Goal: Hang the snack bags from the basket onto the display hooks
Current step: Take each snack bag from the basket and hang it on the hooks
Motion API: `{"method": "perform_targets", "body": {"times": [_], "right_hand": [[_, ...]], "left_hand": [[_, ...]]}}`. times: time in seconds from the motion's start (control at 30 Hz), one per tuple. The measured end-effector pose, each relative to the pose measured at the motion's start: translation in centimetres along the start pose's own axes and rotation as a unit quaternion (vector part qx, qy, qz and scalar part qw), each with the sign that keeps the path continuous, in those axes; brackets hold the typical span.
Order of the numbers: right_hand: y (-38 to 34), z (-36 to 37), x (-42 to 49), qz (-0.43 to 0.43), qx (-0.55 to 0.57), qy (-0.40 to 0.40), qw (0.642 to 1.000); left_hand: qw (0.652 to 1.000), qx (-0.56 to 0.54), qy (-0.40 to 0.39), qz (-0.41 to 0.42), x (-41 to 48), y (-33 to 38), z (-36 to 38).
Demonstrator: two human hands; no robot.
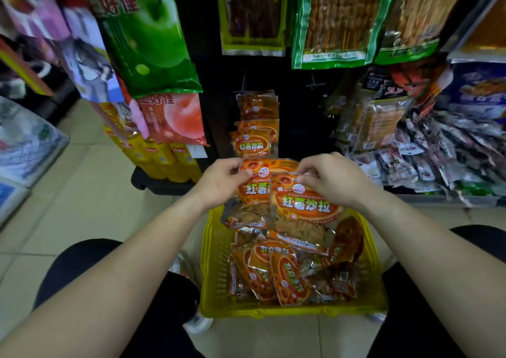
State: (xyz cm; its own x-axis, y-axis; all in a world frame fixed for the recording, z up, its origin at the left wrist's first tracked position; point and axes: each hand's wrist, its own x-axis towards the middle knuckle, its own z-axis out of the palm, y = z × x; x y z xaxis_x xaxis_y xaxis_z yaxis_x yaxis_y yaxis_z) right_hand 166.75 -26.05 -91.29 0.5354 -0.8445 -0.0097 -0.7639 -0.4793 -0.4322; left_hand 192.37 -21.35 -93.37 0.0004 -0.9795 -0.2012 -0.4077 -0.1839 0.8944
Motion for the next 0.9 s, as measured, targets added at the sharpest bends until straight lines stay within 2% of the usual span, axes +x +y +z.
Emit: {"method": "perform_targets", "body": {"times": [0.13, 0.27, 0.47, 0.6, 0.67, 0.77, 0.9], "right_hand": [[-0.3, 0.1, 0.9, -0.027, 0.012, 0.068, 0.997], [0.0, 0.4, 2.0, -0.007, -0.001, 0.073, 0.997], [0.9, 0.6, 3.4, 0.037, -0.008, 0.088, 0.995], [1.0, 0.4, 3.8, 0.057, 0.036, 0.109, 0.992], [0.9, 0.3, 3.9, 0.058, 0.052, 0.119, 0.99], [1.2, -0.1, 4.0, 0.053, 0.075, 0.118, 0.989], [2.3, -1.0, 4.1, 0.032, 0.06, 0.064, 0.996]], "left_hand": [[1.0, -0.007, -0.021, 0.019, 0.2, 0.7, 1.3], [0.998, -0.034, -0.031, 0.034, 0.7, 1.2, 2.1], [0.998, -0.05, -0.048, 0.01, 1.5, 1.2, 3.5], [0.997, 0.051, 0.034, 0.056, 2.1, 1.5, 4.5], [0.996, 0.04, 0.061, 0.059, 2.4, 1.8, 4.5], [0.998, 0.007, 0.057, 0.039, 2.8, 2.2, 4.2], [0.997, -0.029, 0.06, 0.028, 2.9, 2.4, 3.4]]}}
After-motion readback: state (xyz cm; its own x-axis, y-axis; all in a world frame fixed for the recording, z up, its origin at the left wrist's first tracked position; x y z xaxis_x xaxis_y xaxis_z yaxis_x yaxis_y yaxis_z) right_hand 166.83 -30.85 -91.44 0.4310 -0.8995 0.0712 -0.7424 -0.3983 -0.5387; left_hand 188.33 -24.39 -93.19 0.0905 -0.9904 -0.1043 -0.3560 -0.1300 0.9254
